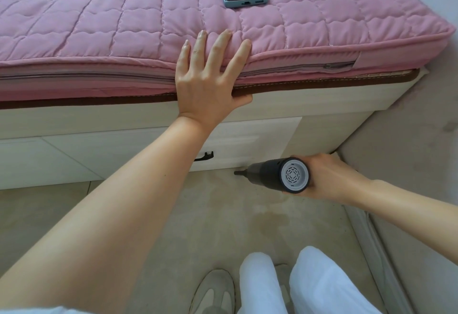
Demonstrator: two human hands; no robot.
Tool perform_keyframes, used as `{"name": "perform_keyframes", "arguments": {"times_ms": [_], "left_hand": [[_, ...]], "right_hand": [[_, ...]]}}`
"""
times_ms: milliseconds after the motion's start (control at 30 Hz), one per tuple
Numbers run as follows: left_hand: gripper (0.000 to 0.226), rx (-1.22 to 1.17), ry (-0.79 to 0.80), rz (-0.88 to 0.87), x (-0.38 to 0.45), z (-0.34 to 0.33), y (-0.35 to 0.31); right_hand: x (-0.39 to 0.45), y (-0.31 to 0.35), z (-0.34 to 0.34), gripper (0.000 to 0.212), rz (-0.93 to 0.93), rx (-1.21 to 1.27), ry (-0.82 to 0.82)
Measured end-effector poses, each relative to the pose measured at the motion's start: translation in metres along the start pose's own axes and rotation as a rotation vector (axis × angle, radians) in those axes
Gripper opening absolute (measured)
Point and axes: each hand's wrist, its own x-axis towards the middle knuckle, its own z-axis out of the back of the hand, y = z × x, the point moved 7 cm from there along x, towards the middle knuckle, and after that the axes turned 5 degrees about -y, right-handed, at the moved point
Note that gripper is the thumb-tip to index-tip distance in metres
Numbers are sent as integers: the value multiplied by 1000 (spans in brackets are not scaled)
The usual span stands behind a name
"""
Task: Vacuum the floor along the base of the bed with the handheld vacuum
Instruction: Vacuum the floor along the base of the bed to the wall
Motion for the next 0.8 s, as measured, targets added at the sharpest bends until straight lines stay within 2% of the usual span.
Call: {"name": "perform_keyframes", "arguments": {"times_ms": [167, 800], "left_hand": [[83, 5, -11, -1, 0, 1, -1], [83, 14, -27, 2, -2, 0, -1]], "right_hand": [[4, 1, -7, 33, -1, -15, 3], [14, 23, -27, 34, 103, -60, 27]]}}
